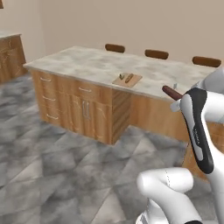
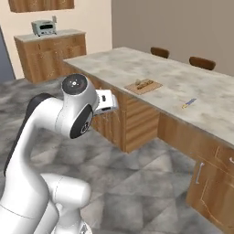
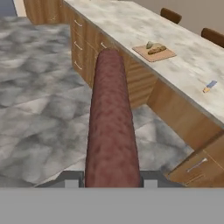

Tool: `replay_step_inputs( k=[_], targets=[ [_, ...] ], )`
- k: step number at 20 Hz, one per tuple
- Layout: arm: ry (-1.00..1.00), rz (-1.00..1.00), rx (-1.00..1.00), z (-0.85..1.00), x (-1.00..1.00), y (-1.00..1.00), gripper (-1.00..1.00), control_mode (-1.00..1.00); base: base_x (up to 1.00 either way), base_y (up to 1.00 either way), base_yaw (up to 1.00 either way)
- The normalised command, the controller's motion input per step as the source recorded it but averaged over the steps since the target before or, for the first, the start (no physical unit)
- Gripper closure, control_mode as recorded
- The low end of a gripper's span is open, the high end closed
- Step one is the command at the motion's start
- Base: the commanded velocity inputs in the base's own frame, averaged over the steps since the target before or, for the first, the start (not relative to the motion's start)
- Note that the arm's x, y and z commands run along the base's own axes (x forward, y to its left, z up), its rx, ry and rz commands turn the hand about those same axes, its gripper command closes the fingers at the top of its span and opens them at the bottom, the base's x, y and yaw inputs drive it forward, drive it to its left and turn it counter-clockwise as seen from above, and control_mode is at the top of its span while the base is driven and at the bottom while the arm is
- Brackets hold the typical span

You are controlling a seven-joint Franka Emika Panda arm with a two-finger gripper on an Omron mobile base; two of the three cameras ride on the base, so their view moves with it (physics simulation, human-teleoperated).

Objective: Retrieve the sausage and cheese from the fridge and place them on the cutting board on the counter.

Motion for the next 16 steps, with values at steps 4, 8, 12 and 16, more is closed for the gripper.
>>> replay_step_inputs(
  k=[4,8,12,16],
  targets=[
    [0.00,0.00,0.00,0.00,0.00,0.00,1.00,1.00,1.00,0.91,-0.35],
    [0.00,0.00,0.00,0.00,0.00,0.00,1.00,1.00,1.00,0.92,-0.39],
    [0.00,0.00,0.00,0.00,0.00,0.00,1.00,1.00,1.00,0.92,-0.44],
    [0.00,0.00,0.00,0.00,0.00,0.00,1.00,1.00,1.00,0.85,-0.45]
  ],
)
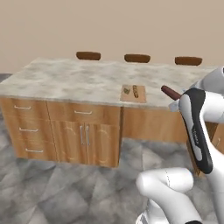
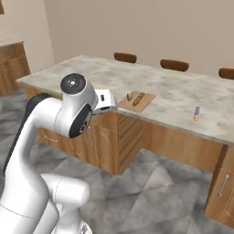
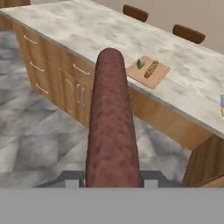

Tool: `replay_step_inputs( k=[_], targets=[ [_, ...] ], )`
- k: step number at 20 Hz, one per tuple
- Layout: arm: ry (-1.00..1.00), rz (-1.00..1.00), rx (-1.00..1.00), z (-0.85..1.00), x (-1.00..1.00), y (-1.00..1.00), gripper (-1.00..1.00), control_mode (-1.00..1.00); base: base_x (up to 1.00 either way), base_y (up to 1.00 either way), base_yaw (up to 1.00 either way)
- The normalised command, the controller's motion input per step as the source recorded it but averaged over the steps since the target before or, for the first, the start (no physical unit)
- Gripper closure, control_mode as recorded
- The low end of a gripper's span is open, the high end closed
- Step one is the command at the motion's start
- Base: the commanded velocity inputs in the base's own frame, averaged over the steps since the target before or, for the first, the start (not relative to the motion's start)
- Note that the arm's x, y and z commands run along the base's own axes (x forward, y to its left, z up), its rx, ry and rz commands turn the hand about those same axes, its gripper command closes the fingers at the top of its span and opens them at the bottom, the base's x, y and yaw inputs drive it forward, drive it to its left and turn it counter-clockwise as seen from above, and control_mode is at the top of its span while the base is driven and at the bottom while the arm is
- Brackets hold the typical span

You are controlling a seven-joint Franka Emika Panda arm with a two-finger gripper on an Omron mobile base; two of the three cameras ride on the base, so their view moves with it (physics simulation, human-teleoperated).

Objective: Retrieve the sausage and cheese from the fridge and place them on the cutting board on the counter.

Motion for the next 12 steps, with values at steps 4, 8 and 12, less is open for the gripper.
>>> replay_step_inputs(
  k=[4,8,12],
  targets=[
    [0.00,0.00,0.00,0.00,0.00,0.00,1.00,1.00,1.00,0.65,-0.43],
    [0.00,0.00,0.00,0.00,0.00,0.00,1.00,1.00,1.00,0.00,-0.26],
    [0.00,0.00,0.00,0.00,0.00,0.00,1.00,1.00,0.85,-0.29,-0.07]
  ],
)
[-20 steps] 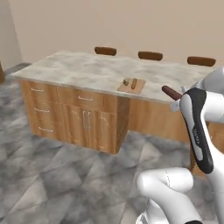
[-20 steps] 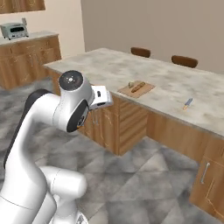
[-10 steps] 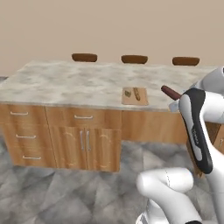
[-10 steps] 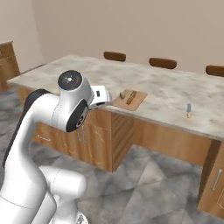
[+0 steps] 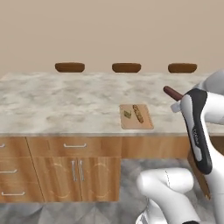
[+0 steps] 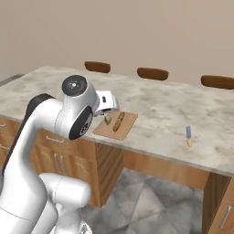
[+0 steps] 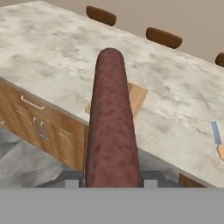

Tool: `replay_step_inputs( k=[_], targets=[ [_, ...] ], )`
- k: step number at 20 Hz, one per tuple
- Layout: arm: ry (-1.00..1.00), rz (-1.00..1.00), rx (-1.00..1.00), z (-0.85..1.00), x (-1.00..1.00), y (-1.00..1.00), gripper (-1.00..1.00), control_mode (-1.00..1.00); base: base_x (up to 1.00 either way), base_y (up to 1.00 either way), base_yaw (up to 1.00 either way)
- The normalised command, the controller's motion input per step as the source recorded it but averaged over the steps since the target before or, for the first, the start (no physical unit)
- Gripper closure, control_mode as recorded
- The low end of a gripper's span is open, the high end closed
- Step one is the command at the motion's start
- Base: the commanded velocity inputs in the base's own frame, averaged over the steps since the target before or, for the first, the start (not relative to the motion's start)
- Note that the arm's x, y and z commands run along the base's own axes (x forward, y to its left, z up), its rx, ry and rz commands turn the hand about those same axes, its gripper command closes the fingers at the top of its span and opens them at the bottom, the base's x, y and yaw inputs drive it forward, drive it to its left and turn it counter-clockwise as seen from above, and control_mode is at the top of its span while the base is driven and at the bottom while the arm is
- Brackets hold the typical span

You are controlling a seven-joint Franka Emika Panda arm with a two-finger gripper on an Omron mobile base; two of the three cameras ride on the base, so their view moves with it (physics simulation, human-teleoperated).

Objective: Retrieve the sausage and cheese from the fridge and place them on the cutting board on the counter.

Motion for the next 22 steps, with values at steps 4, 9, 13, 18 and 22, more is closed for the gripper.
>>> replay_step_inputs(
  k=[4,9,13,18,22],
  targets=[
    [0.00,0.00,0.00,0.00,0.00,0.00,1.00,1.00,0.68,-0.17,-0.10],
    [0.00,0.00,0.00,0.00,0.00,0.00,1.00,1.00,0.46,0.09,-0.21],
    [0.00,0.00,0.00,0.00,0.00,0.00,1.00,1.00,0.53,0.09,-0.18],
    [0.00,0.00,0.00,0.00,0.00,0.00,1.00,1.00,0.74,0.31,-0.11],
    [0.00,0.00,0.00,0.00,0.00,0.00,1.00,1.00,0.08,0.02,0.00]
  ],
)
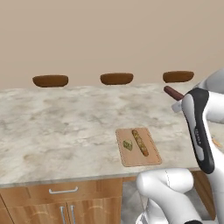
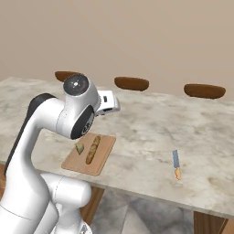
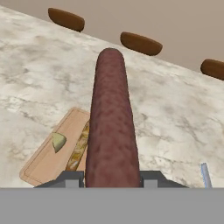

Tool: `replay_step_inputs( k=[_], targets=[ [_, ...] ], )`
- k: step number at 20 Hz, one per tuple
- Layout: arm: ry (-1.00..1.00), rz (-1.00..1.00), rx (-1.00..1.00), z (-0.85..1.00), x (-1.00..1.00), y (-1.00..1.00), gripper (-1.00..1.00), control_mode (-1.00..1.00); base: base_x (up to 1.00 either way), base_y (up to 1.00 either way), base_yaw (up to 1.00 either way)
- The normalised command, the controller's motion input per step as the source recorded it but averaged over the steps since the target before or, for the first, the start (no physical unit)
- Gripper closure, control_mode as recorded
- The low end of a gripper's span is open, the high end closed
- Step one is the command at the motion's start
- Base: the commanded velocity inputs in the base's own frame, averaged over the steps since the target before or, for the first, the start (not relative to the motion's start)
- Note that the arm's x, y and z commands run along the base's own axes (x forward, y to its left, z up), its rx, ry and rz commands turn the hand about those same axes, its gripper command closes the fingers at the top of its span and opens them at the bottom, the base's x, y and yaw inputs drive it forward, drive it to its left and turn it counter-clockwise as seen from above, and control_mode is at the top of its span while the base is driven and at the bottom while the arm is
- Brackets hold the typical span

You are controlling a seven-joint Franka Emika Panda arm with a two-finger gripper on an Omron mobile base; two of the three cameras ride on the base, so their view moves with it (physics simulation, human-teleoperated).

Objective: Retrieve the sausage and cheese from the fridge and place them on the cutting board on the counter.

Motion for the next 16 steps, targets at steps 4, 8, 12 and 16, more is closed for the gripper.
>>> replay_step_inputs(
  k=[4,8,12,16],
  targets=[
    [0.00,0.00,0.00,0.00,0.00,0.00,1.00,1.00,0.00,0.00,0.00],
    [0.00,0.00,0.00,0.00,0.00,0.00,1.00,1.00,0.00,0.00,0.00],
    [0.00,0.00,0.00,0.00,0.00,0.00,1.00,1.00,0.00,0.00,0.00],
    [0.00,0.00,0.00,0.00,0.00,0.00,1.00,-1.00,0.00,0.00,0.00]
  ],
)
